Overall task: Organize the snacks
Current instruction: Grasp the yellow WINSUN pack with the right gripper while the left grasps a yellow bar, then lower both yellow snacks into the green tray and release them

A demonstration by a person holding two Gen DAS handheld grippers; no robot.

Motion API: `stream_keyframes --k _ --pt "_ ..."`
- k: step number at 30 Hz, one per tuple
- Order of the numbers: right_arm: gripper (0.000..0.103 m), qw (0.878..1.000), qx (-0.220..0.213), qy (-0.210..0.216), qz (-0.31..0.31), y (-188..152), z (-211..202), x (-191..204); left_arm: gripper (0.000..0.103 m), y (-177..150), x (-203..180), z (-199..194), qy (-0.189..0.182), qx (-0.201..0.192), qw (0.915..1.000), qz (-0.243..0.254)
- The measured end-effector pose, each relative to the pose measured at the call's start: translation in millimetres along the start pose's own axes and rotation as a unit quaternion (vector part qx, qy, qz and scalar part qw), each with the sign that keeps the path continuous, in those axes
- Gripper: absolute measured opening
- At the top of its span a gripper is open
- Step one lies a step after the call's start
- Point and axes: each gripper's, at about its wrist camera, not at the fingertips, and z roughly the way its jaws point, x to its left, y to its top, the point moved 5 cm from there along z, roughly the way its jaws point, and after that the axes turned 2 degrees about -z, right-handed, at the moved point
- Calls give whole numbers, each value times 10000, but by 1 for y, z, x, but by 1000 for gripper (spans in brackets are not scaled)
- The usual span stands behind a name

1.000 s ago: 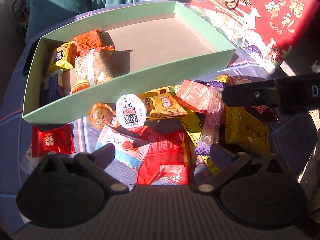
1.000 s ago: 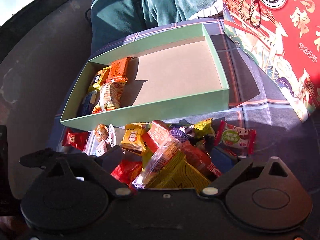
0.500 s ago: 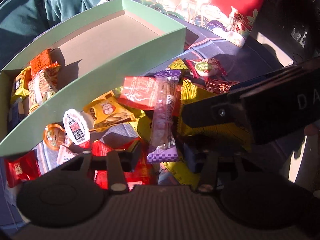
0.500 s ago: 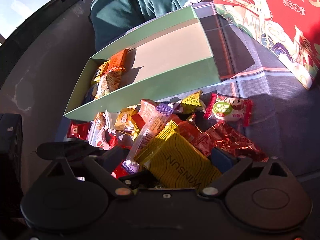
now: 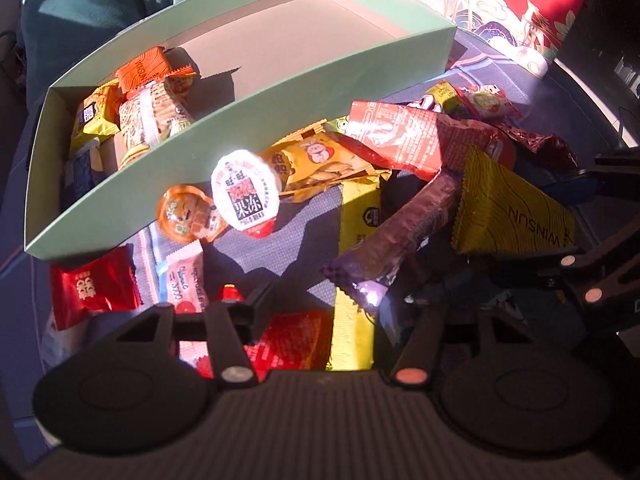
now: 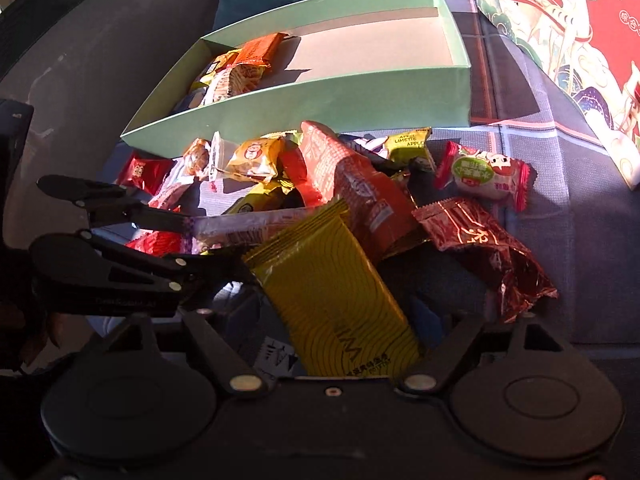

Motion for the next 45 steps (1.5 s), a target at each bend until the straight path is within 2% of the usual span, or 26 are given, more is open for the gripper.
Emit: stream_keyframes --k 1,2,3,4,5,9,12,16,18,19,21,24,25,26,28,35,41,43,45 --pt "62 9999 -18 -81 -59 -1 0 1 55 0 -1 1 -14 22 10000 24" --pt "52 9997 -52 -207 -130 -1 0 3 54 0 -4 2 -42 20 10000 58" --pt "48 9996 -61 -258 -116 0 0 3 49 1 -8 3 -68 -22 9999 98" --pt "48 9996 -74 -272 -36 1 0 2 30 2 -12 2 -118 -57 9998 163" --pt "48 9996 -96 -275 55 1 0 1 20 3 -18 1 -238 -49 9994 240" --pt "50 9987 -212 -356 306 -1 -1 -2 20 4 -19 -1 -167 -104 9997 173" --pt "57 9979 -226 -451 406 -5 -5 -4 20 1 -3 -3 -3 -116 9999 -9" --pt "59 9970 -205 -624 411 -10 -9 -3 23 -3 19 -7 189 -191 9991 -336" --pt "67 9964 -220 -726 389 -12 -12 0 30 -6 26 -8 211 -230 9987 -414" --pt "68 9961 -229 -770 366 -12 -13 2 38 -7 28 -8 228 -231 9985 -432" --pt "68 9952 -212 -921 268 -10 -12 8 45 -9 33 -7 201 -250 9984 -475" --pt "67 9936 -78 -1124 86 -10 -5 18 44 -10 33 -2 32 -200 9986 -484" --pt "63 9924 -24 -1228 22 -11 -1 20 43 -9 31 -1 9 -208 9989 -426" --pt "52 9911 5 -1330 -24 -11 2 21 42 -9 27 1 -49 -197 9993 -310" --pt "51 9902 0 -1398 -25 -11 4 23 21 -8 18 0 -173 -249 9995 -131" --pt "50 9931 -167 -1118 309 0 -18 23 20 -13 32 -27 -391 -445 9973 -437" --pt "50 9951 -334 -913 199 17 -26 37 20 -15 47 -57 -473 -770 9939 -639" --pt "50 9953 -338 -893 142 20 -23 41 20 -17 48 -56 -463 -754 9941 -623" --pt "50 9955 -303 -891 95 21 -18 45 20 -20 48 -46 -515 -549 9950 -654"
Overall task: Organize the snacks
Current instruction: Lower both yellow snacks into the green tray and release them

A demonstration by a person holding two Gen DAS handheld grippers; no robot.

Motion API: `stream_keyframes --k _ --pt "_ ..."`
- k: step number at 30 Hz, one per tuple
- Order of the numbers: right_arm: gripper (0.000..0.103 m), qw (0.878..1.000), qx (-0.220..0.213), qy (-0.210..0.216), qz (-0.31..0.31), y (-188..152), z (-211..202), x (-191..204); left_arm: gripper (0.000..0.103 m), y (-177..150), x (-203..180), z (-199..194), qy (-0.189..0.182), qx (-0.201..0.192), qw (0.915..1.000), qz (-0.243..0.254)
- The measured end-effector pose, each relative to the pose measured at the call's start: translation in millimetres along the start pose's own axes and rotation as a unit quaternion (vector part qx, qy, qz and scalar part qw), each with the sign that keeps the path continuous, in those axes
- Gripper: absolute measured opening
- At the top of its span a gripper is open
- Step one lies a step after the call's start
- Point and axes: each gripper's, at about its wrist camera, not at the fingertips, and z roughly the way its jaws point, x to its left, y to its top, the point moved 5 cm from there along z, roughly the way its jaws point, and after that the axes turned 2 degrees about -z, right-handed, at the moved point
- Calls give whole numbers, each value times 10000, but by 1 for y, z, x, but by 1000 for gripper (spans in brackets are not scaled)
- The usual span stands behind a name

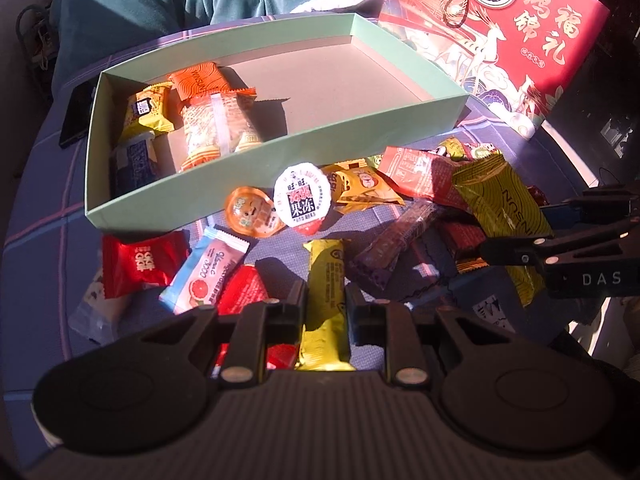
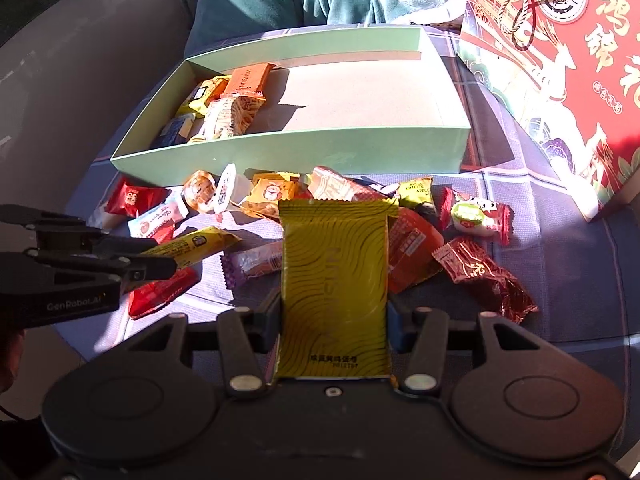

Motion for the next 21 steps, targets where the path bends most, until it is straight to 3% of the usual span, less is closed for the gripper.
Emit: stream_keyframes --k 4,9,12,13,15,21 --pt "50 10000 47 33 24 -4 4 1 21 -8 -2 24 -246 422 9988 -100" --pt "50 9998 91 72 140 -7 8 -5 28 -7 -8 40 -37 716 9974 81" --pt "50 9997 110 103 189 -10 10 -9 39 -5 -15 43 -18 868 9960 205" --pt "50 9997 114 113 202 -10 11 -10 38 -5 -19 44 50 889 9956 280" --pt "50 9995 90 155 246 -11 11 -11 20 -5 -24 42 363 824 9949 443" --pt "50 9991 -114 294 297 4 0 -18 20 8 -17 11 131 540 9983 170"
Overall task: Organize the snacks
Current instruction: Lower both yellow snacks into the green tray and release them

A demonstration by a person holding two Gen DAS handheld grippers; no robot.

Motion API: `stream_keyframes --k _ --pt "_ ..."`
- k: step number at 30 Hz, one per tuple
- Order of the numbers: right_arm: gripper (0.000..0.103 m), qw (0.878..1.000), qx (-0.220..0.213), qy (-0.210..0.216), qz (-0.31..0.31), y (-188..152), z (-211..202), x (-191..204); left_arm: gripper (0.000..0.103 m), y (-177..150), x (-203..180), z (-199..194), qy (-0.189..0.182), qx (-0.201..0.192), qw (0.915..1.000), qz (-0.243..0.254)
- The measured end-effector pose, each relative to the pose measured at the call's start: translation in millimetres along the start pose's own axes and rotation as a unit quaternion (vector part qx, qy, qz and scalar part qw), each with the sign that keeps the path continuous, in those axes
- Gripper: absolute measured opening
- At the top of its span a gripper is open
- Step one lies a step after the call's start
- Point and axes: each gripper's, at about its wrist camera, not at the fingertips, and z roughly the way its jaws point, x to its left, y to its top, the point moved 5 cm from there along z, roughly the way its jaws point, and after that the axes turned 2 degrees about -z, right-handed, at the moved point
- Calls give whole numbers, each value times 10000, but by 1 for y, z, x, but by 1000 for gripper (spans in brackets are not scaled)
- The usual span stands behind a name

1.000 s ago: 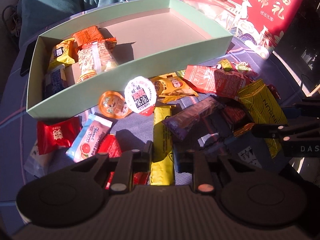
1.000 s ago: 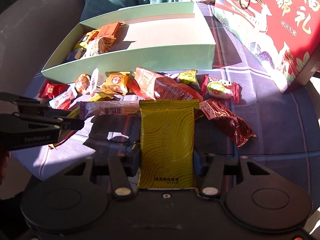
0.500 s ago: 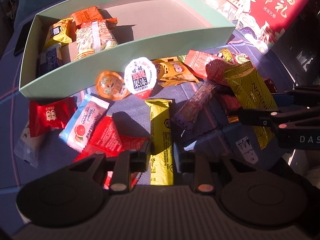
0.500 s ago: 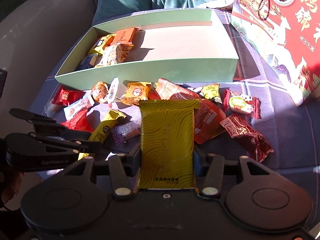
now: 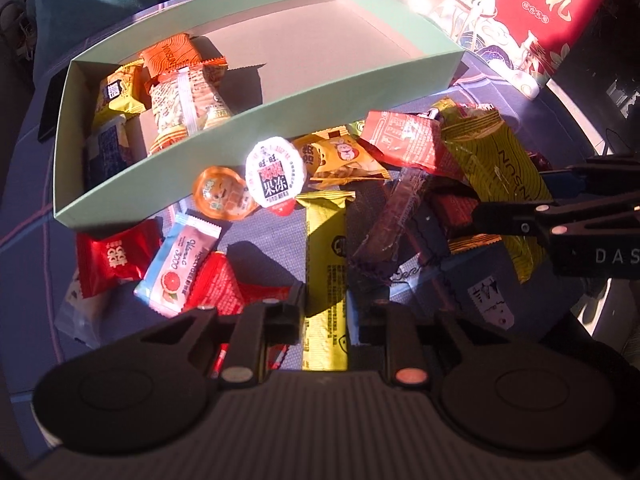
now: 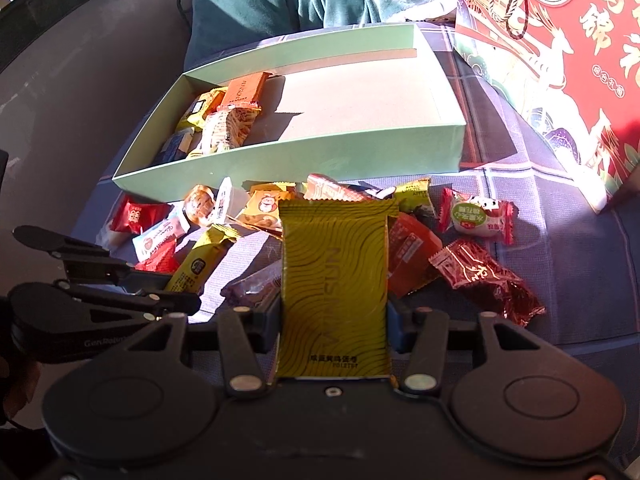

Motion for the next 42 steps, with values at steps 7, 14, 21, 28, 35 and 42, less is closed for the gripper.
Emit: stream_keyframes --k 7,14,21,28,35,42 --pt "50 9992 -333 150 172 49 -7 -12 20 49 17 -51 -160 -839 9955 -417" --pt "50 9983 -388 165 410 140 23 -39 20 133 37 -25 -184 -1115 9904 -797" --pt "50 9976 -110 113 678 215 89 -64 20 211 49 46 -260 -1059 9880 -1097" --pt "51 9966 187 156 788 241 145 -82 20 244 56 100 -347 -861 9869 -1316" --pt "90 9942 76 412 986 249 157 -85 89 250 64 111 -163 -920 9867 -1328" --pt "96 9936 -145 470 1018 241 132 -78 102 236 70 87 -193 -980 9847 -1429"
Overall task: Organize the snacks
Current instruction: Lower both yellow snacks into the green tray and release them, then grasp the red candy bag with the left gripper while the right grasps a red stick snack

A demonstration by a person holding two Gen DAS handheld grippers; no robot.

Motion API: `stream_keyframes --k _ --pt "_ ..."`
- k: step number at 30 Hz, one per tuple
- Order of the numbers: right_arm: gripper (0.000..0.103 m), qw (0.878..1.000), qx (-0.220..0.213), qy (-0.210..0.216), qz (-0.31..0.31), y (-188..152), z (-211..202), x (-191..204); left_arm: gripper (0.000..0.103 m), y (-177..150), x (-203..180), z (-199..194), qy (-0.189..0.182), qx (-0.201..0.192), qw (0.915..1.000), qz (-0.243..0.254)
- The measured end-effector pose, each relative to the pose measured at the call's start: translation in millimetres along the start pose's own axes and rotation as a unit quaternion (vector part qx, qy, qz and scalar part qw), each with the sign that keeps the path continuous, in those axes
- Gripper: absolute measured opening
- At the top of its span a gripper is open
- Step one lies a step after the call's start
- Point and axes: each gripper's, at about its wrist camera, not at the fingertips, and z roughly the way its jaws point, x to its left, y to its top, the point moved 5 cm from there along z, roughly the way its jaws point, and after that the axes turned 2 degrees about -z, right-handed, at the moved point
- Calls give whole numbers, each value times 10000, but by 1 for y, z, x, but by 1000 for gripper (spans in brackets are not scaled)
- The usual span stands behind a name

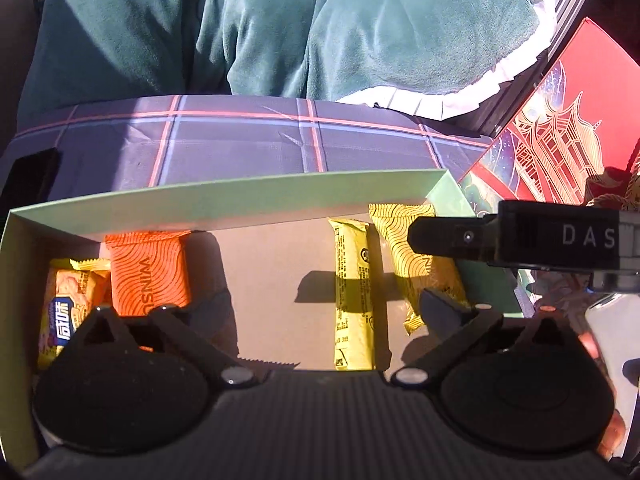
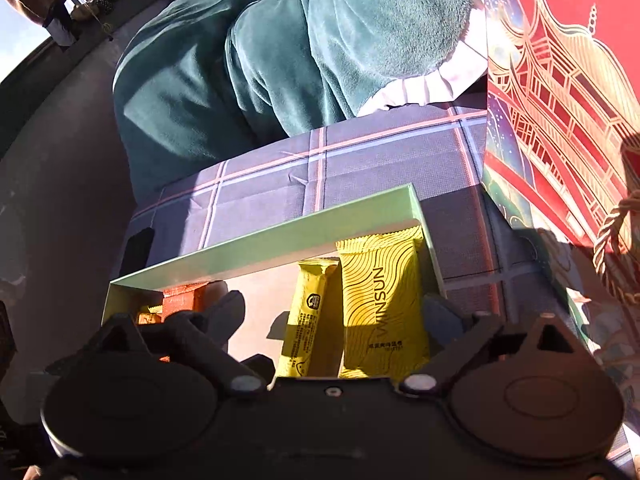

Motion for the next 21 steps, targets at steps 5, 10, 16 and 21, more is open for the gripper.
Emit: stream_keyframes --k 5,10,16,21 --pt "103 9995 -161 -57 -255 -21 -33 11 102 -20 0 -30 -22 -34 9999 145" --pt "103 9989 -265 -72 -370 -54 -63 19 102 -52 1 -57 15 64 9991 425" --pt "103 9990 -192 -96 -385 -106 -86 23 102 -102 7 -88 7 207 9986 479" --pt "103 9990 7 -156 -416 -154 -94 21 103 -143 13 -104 222 225 9980 550"
